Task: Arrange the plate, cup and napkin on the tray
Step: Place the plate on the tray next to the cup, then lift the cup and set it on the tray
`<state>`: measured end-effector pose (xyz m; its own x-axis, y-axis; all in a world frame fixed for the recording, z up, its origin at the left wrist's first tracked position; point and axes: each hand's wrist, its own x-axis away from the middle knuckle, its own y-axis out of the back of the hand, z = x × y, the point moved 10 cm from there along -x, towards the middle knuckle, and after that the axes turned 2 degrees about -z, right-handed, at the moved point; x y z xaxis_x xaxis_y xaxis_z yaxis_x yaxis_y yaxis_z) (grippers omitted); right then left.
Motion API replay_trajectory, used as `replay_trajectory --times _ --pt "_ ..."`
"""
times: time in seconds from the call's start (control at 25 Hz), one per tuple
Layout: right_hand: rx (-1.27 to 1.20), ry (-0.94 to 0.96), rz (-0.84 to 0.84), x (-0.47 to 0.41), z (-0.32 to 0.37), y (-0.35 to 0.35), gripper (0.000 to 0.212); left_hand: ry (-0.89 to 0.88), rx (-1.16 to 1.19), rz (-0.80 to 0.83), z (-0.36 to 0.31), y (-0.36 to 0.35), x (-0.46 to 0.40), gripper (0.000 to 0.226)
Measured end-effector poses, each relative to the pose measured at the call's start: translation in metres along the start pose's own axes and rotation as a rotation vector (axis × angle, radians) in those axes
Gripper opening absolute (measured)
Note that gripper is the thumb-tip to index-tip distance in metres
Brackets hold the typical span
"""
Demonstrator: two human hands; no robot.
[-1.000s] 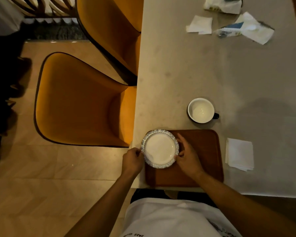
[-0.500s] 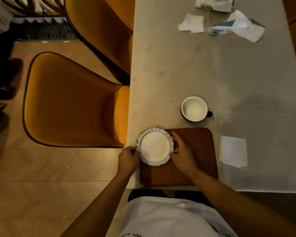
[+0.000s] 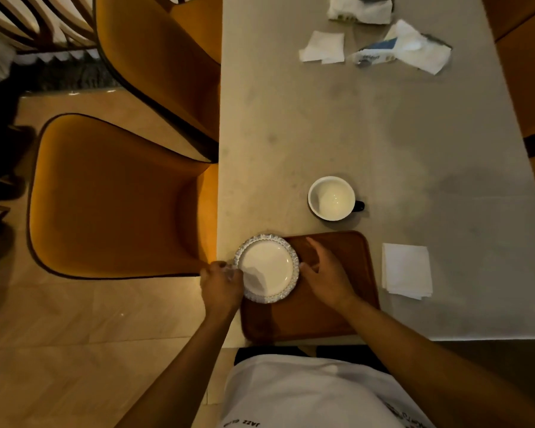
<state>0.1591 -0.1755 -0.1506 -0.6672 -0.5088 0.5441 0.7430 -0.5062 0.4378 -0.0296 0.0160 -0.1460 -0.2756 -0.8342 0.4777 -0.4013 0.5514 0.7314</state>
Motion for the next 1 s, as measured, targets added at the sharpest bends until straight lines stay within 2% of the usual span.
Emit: replay_trajectory --times 0.08,0.16,0.28,0.36,0.44,0.52,0.6,0.76,1.0 --pt "0.08 0.073 -0.172 0.0 0.01 0.04 0.034 -0.197 -0.176 -0.127 -0.04 0.007 0.006 0.04" --pt "0.1 0.131 -0.349 -0.002 0.019 0.083 0.022 -0.346 -0.121 -0.096 -0.089 -0.006 0.009 0.028" --pt "0.008 0.098 -0.474 -0.019 0.017 0.129 0.038 -0.353 0.084 0.035 -0.157 -0.033 0.007 0.02" --pt "-0.018 0.011 -0.408 -0.042 0.012 0.139 0.05 -0.324 0.106 0.047 -0.188 -0.047 0.001 0.025" --pt "-0.017 -0.03 -0.282 -0.065 0.009 0.137 0.055 -0.267 0.113 0.127 -0.202 -0.071 -0.009 0.032" --pt "-0.042 -0.017 -0.173 -0.078 0.012 0.131 0.054 -0.197 0.153 0.216 -0.206 -0.092 -0.015 0.043" --pt "-0.076 0.024 -0.11 -0.081 0.019 0.128 0.049 -0.182 0.204 0.218 -0.207 -0.103 -0.022 0.048" --pt "-0.086 0.082 -0.136 -0.077 0.025 0.133 0.045 -0.159 0.271 0.117 -0.187 -0.115 -0.039 0.041" --pt "-0.106 0.118 -0.121 -0.061 0.014 0.142 0.05 -0.149 0.33 0.125 -0.185 -0.108 -0.007 0.03"
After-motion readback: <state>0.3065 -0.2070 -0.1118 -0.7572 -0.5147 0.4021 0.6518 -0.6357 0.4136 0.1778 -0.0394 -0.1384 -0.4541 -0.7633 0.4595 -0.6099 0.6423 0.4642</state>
